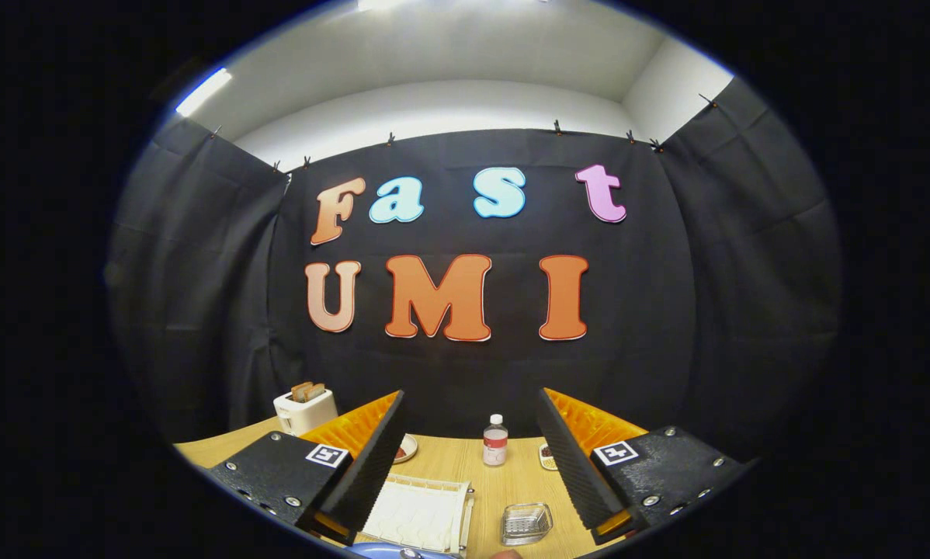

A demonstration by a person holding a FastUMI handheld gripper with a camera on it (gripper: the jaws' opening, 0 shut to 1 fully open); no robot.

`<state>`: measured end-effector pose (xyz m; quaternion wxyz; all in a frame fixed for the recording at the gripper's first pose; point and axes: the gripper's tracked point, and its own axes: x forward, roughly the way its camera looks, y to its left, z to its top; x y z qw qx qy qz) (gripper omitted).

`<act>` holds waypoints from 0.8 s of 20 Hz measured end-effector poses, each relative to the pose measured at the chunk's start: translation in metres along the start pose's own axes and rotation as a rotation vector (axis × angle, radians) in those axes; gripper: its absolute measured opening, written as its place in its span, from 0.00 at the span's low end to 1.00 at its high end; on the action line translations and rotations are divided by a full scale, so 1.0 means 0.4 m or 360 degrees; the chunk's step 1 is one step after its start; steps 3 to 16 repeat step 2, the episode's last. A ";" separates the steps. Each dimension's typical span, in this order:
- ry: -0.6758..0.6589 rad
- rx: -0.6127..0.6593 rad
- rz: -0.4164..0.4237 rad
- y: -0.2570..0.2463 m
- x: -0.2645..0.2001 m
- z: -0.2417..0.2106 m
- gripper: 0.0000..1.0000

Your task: Take the plate from the dish rack, then take the spoon from the basket and place it into the plate.

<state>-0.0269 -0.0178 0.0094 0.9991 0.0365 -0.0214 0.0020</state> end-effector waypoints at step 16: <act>0.0013 -0.0012 0.0003 0.005 -0.001 -0.006 0.99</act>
